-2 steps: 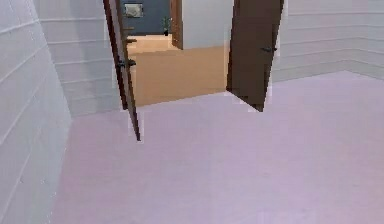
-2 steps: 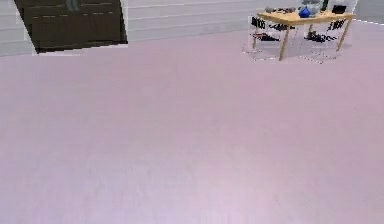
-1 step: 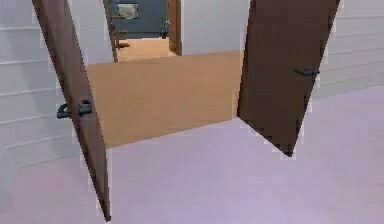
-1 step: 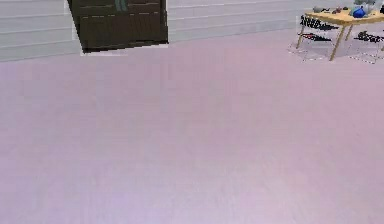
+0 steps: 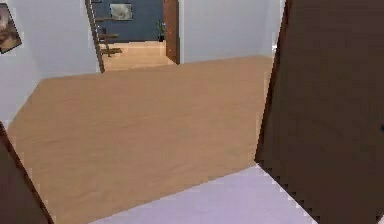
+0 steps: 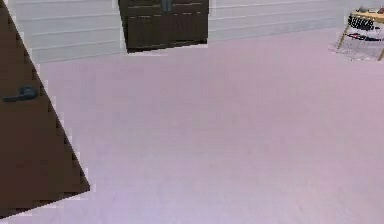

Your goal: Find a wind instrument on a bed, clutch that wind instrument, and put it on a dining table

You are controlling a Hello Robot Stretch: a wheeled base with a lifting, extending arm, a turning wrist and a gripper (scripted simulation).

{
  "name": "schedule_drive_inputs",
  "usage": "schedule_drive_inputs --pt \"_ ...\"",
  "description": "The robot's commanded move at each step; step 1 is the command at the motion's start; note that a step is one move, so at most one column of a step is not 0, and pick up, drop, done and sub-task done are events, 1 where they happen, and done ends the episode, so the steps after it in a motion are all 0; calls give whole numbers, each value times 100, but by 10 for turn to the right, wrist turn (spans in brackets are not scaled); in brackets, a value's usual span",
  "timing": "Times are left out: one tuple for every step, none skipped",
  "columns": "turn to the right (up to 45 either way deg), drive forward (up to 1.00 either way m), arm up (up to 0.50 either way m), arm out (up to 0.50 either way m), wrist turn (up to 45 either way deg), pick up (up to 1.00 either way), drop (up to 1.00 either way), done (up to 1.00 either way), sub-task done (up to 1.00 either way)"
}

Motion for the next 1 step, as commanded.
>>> schedule_drive_inputs --pt "450 0 0 0 0 0 0 0 0"
